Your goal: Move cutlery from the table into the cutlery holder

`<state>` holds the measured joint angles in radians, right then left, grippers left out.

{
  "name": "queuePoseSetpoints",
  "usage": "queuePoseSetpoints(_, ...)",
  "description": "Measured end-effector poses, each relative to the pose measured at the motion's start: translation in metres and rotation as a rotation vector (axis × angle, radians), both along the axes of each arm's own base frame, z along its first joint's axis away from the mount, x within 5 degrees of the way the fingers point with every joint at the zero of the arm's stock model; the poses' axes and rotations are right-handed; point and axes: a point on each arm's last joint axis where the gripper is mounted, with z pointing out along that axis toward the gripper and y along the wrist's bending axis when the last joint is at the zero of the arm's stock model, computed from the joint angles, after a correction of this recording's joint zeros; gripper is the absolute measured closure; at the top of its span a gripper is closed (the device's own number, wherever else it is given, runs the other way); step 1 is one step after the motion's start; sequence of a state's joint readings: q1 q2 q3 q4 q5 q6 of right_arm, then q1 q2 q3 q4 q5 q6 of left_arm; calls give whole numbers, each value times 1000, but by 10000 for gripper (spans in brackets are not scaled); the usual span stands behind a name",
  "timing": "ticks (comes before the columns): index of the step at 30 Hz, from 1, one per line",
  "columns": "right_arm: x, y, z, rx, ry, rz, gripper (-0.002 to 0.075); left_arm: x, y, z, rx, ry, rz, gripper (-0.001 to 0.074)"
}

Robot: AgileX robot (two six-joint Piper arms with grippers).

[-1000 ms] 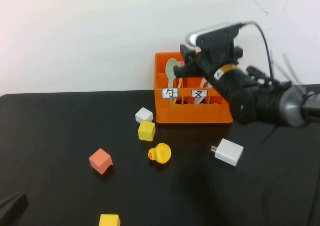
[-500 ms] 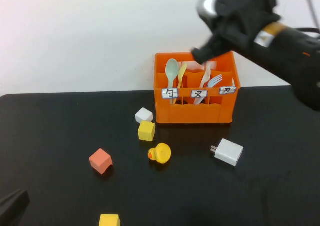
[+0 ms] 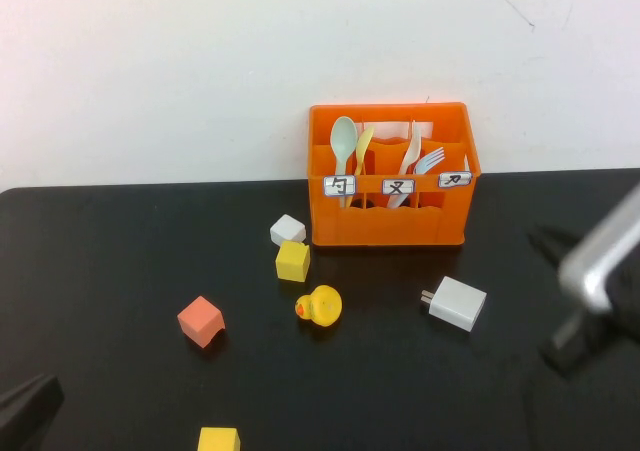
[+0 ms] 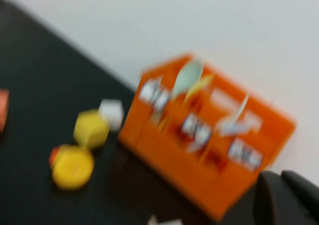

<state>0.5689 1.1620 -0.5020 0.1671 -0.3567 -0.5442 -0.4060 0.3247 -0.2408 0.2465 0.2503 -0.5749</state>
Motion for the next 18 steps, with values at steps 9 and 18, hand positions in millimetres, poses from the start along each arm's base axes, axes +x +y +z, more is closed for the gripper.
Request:
queuePoseSetpoints(9, -56, -32, -32, -85, 113, 40, 728, 0, 0, 0, 15, -5, -5, 736)
queuePoseSetpoints(18, -102, -57, -11, -84, 91, 91, 728, 0, 0, 0, 18, -2, -4, 736)
